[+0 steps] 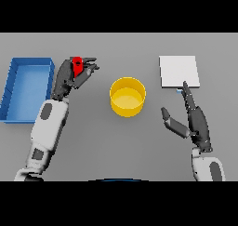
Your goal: Pick up the red beaker and tilt it to pour out 1 green nut into yellow bowl. Pick up the yellow bowl and place it on the metallic measuring scale.
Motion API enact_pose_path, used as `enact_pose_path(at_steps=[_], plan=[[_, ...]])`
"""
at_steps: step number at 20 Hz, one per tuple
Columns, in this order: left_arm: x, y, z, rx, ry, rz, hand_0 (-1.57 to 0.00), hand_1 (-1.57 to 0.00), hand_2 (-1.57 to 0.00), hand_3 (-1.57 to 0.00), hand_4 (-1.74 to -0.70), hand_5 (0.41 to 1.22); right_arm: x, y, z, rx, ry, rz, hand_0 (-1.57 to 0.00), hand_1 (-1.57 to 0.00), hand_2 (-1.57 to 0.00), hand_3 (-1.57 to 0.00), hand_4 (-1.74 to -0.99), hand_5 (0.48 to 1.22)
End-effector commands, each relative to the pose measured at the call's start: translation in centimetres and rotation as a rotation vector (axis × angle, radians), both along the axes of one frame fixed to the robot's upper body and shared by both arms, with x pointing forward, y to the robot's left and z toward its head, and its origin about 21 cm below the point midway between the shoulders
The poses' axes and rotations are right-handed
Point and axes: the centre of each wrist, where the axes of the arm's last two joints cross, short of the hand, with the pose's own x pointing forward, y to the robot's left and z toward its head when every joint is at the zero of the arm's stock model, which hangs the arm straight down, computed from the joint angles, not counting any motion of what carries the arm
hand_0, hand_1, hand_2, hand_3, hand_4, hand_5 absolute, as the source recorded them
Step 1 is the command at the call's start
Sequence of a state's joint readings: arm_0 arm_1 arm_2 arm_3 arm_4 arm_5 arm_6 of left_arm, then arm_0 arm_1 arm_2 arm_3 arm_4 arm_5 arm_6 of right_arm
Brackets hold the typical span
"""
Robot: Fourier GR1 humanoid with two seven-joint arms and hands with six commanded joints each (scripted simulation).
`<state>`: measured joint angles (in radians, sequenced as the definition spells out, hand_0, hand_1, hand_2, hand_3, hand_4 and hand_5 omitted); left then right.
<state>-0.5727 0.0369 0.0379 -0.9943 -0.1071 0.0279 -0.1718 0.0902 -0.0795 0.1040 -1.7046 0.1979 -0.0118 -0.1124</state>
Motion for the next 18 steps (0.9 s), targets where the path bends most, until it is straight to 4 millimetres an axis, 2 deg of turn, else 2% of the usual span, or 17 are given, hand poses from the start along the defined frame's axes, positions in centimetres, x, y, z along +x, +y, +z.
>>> enact_pose_path(at_steps=[1, 4, 7, 14, 18], plan=[[0.1, 0.1, 0.3, 0.021, 0.000, -0.002, -1.56, -1.56, -1.56, -1.55, -1.72, 1.133, -0.2, -0.2, -0.1, -0.010, -0.020, 0.003, 0.00, 0.00, 0.00, 0.00, -1.219, 0.659], [0.6, 0.4, 1.3, 0.073, 0.005, -0.014, -1.56, -1.56, -1.56, -1.55, -1.72, 1.139, 0.0, -0.4, 0.0, -0.020, -0.027, -0.002, 0.00, 0.00, 0.00, 0.00, -1.219, 0.661], [0.7, 0.6, 2.5, 0.231, -0.034, -0.051, -1.56, -1.56, -1.56, -1.56, -1.73, 1.129, 0.1, -0.1, -0.1, -0.029, -0.007, -0.005, 0.00, 0.00, 0.00, 0.00, -1.202, 0.662], [1.7, -2.2, 6.2, 0.705, -0.084, -0.197, -1.57, -1.57, -1.57, -1.57, -1.74, 1.134, -0.2, -0.1, 0.2, -0.037, 0.002, 0.014, 0.00, 0.00, 0.00, 0.00, -1.178, 0.667], [1.8, -3.9, 7.1, 1.003, -0.137, -0.260, -1.57, -1.57, -1.57, -1.57, -1.74, 1.174, -0.2, 0.2, 0.2, -0.017, 0.012, 0.004, 0.00, 0.00, 0.00, 0.00, -1.183, 0.671]])
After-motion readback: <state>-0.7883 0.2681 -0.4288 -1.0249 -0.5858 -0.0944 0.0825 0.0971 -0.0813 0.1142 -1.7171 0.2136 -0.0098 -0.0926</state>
